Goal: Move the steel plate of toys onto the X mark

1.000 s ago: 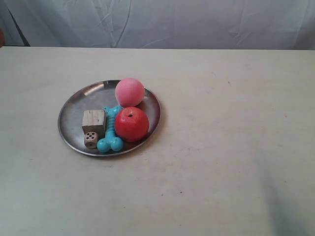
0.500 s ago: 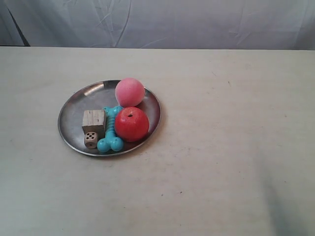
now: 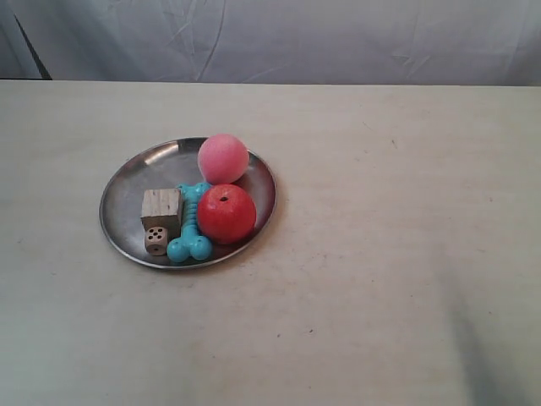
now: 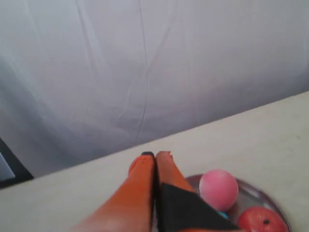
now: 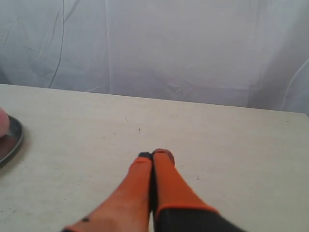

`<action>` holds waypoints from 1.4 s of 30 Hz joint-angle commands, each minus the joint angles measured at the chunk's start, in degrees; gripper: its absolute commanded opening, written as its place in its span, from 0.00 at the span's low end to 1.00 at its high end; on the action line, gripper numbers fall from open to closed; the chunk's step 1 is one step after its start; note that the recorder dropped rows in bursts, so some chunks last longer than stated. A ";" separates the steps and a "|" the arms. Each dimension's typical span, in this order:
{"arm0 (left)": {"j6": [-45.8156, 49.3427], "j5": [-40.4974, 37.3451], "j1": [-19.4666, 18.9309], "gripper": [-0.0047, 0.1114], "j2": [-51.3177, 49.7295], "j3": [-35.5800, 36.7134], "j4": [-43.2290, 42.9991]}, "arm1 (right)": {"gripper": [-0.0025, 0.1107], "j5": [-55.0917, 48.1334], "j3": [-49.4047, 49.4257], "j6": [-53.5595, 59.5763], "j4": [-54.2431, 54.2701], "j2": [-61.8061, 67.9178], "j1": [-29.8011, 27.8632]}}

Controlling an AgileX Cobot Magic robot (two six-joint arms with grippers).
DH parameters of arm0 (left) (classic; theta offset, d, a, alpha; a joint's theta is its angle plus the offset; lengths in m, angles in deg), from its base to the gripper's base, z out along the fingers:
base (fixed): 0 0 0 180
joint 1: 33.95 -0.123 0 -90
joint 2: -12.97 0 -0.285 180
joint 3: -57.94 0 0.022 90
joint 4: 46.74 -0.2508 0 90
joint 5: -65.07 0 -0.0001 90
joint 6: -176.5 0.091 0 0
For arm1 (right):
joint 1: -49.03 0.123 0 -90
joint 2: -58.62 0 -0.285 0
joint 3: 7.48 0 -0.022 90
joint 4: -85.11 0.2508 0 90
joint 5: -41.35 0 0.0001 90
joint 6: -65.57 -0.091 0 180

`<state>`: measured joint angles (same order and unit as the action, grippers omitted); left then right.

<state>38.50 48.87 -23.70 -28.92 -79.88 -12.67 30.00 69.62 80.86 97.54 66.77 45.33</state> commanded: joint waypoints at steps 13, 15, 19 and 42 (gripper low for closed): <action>-23.05 0.01 -10.69 0.04 28.93 27.16 -32.04 | 0.02 0.64 0.12 0.14 0.13 -0.37 -0.22; -23.05 -0.84 -12.37 0.04 30.20 27.16 -33.32 | 0.02 0.64 0.12 0.14 0.13 -0.37 -0.22; -23.05 -0.48 -15.48 0.04 30.85 27.28 -36.32 | 0.02 0.64 0.12 0.14 0.13 -0.37 -0.22; -22.93 -1.35 -17.23 0.04 31.50 32.85 -36.22 | 0.02 0.36 0.12 0.14 0.26 -0.37 -0.22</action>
<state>15.81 47.38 -40.79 2.05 -47.35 -48.76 30.00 69.62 80.86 97.63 66.77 45.33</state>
